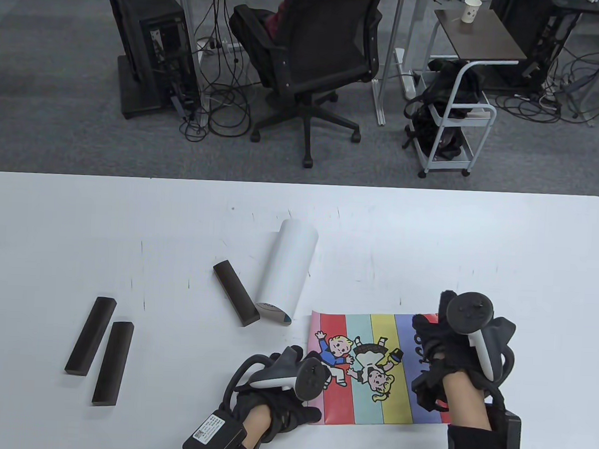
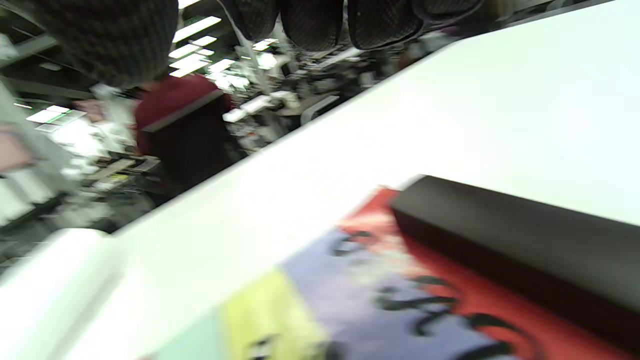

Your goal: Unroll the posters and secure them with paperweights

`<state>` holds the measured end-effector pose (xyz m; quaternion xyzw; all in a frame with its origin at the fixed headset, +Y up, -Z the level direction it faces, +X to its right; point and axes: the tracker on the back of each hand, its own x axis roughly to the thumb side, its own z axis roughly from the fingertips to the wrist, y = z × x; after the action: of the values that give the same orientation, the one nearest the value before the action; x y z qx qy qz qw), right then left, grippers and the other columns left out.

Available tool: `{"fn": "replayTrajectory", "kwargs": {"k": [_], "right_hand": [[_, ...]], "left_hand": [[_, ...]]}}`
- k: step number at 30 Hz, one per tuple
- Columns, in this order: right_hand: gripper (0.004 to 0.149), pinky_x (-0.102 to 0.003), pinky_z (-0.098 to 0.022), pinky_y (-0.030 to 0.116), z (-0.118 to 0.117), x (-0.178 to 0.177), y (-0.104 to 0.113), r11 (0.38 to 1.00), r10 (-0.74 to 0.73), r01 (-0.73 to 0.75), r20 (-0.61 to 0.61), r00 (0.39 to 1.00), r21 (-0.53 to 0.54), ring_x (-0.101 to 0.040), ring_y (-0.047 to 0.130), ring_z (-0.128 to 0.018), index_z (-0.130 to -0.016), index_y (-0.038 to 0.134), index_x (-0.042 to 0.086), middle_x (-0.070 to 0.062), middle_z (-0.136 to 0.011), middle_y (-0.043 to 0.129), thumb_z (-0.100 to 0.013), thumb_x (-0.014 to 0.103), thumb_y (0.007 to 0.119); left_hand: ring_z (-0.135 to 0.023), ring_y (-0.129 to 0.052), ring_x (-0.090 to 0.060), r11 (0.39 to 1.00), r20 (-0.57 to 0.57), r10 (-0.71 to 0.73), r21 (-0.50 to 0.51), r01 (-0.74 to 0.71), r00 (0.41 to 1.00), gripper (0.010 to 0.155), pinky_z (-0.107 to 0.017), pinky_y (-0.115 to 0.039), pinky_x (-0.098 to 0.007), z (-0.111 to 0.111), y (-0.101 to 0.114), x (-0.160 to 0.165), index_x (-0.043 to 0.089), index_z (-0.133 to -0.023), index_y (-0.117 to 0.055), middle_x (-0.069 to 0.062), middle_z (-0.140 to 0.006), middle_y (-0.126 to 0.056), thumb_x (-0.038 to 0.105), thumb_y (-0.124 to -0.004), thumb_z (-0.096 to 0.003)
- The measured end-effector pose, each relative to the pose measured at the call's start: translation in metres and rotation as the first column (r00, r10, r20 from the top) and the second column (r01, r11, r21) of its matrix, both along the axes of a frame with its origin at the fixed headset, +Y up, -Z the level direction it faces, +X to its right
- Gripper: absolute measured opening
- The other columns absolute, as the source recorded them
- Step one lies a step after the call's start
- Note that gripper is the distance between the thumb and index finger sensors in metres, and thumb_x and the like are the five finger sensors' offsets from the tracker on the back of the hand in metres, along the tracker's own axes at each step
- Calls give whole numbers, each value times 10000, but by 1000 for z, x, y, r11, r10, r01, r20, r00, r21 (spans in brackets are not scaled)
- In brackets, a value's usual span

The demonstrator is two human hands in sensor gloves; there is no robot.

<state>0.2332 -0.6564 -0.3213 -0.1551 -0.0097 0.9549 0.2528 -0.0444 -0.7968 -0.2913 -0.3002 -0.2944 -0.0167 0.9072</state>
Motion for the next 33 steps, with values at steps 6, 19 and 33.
{"fn": "replayTrajectory", "kwargs": {"k": [6, 19, 33], "right_hand": [[790, -570, -737, 470, 19, -48, 5, 985, -96, 132, -288, 953, 110, -418, 479, -1025, -1015, 440, 245, -93, -1119, 459, -390, 614, 753], [809, -554, -733, 470, 26, -86, -62, 983, -153, 183, -444, 883, 25, -407, 457, -1021, -1014, 392, 249, -78, -1116, 427, -387, 635, 727], [816, -557, -738, 447, 30, -89, -60, 983, -147, 182, -467, 872, 31, -405, 426, -1026, -1011, 369, 253, -71, -1116, 398, -382, 636, 720]], "left_hand": [[-1062, 6, -390, 1000, 0, 0, 3, 0, 1000, 779, -736, -200, -634, 0, 0, 0, 350, -1044, -121, 35, -1121, 3, 602, -588, -475], [-1081, -99, -411, 997, 24, 6, 77, -8, 1000, 779, -751, -279, -620, 1, 2, 1, 331, -1060, -185, 17, -1146, -70, 609, -610, -469], [-1094, -409, -370, 935, -135, 66, 354, -14, 989, 756, -755, -434, -580, -9, 141, -92, 277, -1067, -411, -26, -1168, -350, 512, -779, -450]]}}
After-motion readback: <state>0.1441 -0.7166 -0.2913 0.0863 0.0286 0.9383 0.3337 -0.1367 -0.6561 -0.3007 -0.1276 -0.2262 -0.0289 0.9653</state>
